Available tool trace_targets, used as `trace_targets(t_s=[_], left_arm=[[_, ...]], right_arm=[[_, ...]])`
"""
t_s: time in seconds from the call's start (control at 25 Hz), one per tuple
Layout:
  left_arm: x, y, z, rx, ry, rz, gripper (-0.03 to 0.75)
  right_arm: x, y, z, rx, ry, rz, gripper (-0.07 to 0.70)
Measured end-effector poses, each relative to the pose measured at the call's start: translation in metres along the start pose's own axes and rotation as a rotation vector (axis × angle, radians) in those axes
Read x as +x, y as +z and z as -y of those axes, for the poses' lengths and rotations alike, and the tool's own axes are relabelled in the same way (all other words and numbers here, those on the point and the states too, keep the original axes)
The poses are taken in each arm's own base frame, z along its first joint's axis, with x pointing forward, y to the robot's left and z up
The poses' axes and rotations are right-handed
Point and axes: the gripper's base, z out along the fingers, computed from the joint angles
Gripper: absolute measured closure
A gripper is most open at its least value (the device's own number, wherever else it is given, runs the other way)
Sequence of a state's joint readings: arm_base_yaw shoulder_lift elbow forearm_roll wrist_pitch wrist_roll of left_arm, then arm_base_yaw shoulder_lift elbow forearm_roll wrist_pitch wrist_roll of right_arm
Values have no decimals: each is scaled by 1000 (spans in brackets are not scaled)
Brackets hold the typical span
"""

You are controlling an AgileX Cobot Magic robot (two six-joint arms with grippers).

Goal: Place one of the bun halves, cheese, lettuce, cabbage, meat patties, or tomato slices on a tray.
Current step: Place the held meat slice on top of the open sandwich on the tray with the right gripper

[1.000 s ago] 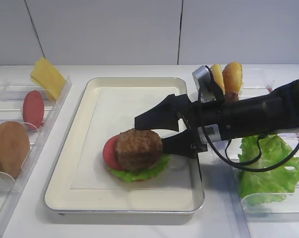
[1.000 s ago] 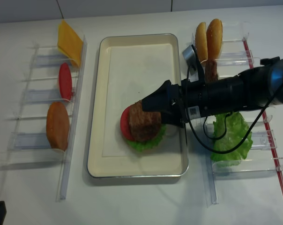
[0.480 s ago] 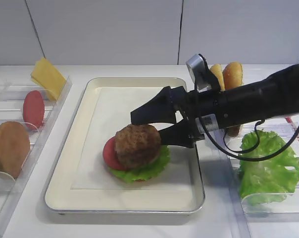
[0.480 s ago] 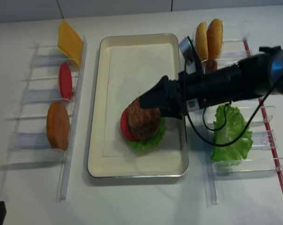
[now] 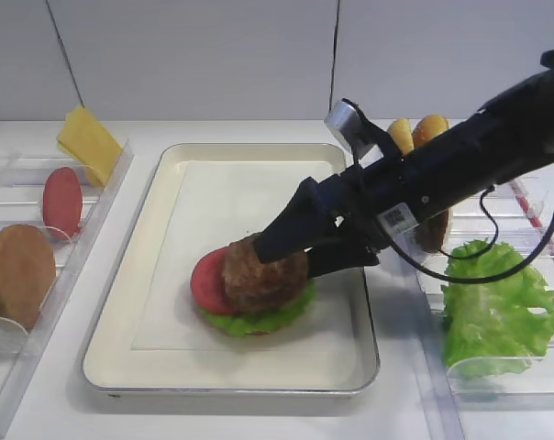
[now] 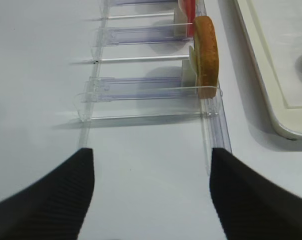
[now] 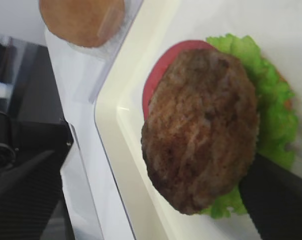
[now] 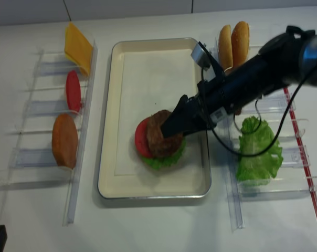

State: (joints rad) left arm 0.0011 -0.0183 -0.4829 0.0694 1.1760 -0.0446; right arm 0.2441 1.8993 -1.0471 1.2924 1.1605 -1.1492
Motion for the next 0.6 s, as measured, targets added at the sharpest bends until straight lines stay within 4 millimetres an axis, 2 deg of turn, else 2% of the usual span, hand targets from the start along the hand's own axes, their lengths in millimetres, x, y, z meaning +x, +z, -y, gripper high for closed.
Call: trace_targets(t_s=[0.24,0.4,0.52,0.6], left_arm=[[0,0,0,0,0,0,225],[0,0,0,0,0,0,225],[0,0,0,0,0,0,225],[0,0,0,0,0,0,225]], right_arm=[[-16,-7,-5,44,-24,-35,-59],[-14,-5,-5,54,-18,-68,-60],[-12,1,-9,50,-27,-95,-8],[-11,7,-13,45,-39,-115,97]])
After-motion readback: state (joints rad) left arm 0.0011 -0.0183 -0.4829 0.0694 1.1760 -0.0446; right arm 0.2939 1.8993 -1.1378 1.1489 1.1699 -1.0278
